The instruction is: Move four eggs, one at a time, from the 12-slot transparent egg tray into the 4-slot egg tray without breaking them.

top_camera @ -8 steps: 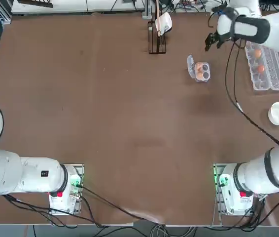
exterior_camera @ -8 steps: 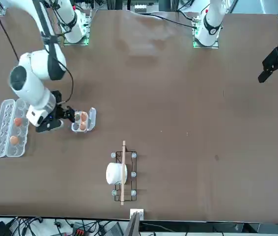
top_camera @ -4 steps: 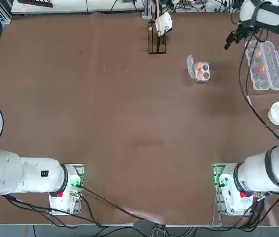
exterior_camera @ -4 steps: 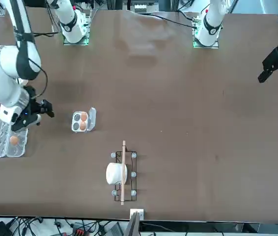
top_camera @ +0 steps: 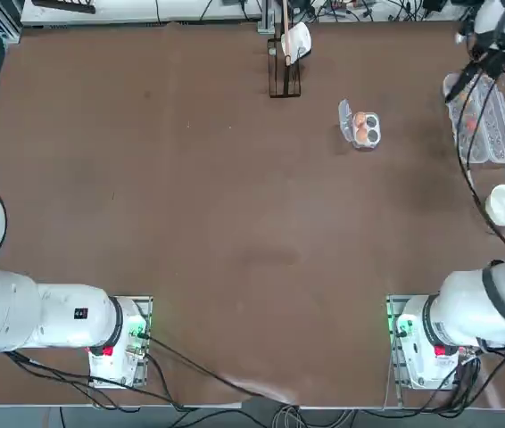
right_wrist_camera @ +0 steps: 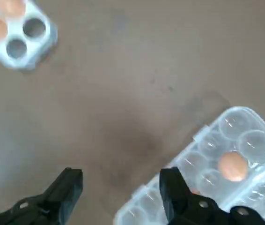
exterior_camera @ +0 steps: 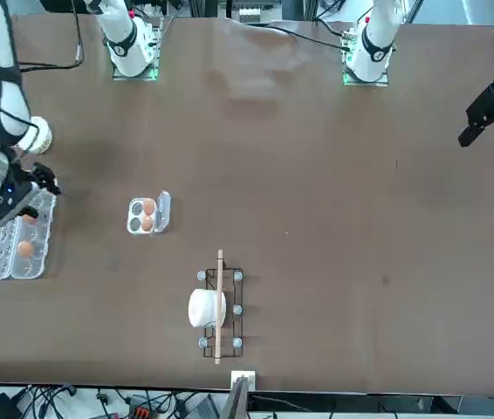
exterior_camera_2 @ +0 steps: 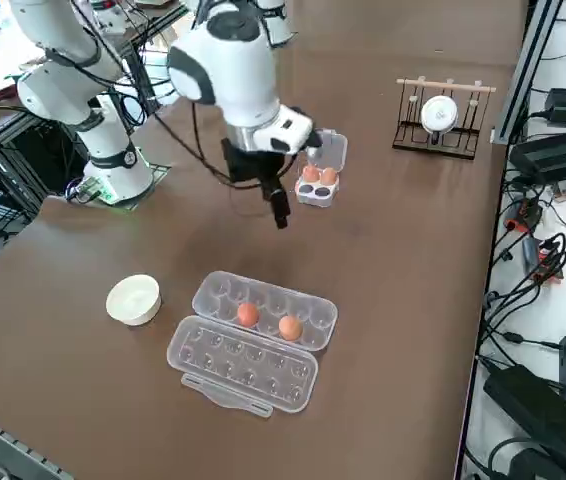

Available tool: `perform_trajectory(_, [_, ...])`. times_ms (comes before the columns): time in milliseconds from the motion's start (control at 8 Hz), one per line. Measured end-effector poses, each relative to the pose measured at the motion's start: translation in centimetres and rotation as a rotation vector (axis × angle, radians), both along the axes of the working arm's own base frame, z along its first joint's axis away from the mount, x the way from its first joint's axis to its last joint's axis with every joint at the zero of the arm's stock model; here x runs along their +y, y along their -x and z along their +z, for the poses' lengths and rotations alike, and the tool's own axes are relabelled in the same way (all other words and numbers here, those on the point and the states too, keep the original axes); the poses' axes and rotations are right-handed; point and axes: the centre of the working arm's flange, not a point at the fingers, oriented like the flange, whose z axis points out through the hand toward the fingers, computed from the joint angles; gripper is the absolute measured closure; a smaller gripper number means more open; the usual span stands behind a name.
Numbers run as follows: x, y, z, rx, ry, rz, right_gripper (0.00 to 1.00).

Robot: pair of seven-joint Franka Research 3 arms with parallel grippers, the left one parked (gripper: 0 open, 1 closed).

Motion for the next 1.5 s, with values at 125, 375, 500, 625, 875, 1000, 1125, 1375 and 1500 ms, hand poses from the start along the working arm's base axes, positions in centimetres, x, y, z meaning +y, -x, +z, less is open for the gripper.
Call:
perform_trajectory(125, [-2.1, 0.6, -0.8, 0.009, 0.006, 0.076, 0.00])
perform_trajectory(375, [-5.1, 1.0, -2.5, 0.004, 0.039, 0.206, 0.00])
perform_trajectory(500, [-5.9, 1.0, -3.4, -0.006, 0.052, 0.267, 0.00])
perform_trajectory(625, [-6.5, 0.9, -4.3, -0.012, 0.058, 0.320, 0.00])
perform_trajectory(875, [-7.7, 1.0, -5.3, -0.030, 0.069, 0.393, 0.00])
perform_trajectory(1000, [-8.3, 1.1, -5.7, -0.037, 0.074, 0.411, 0.00])
perform_trajectory(1125, [-8.7, 1.1, -6.2, -0.044, 0.079, 0.428, 0.00])
perform_trajectory(1375, [-9.8, 1.3, -7.4, -0.059, 0.091, 0.462, 0.01])
perform_trajectory(1500, [-10.5, 1.5, -8.3, -0.062, 0.094, 0.470, 0.03])
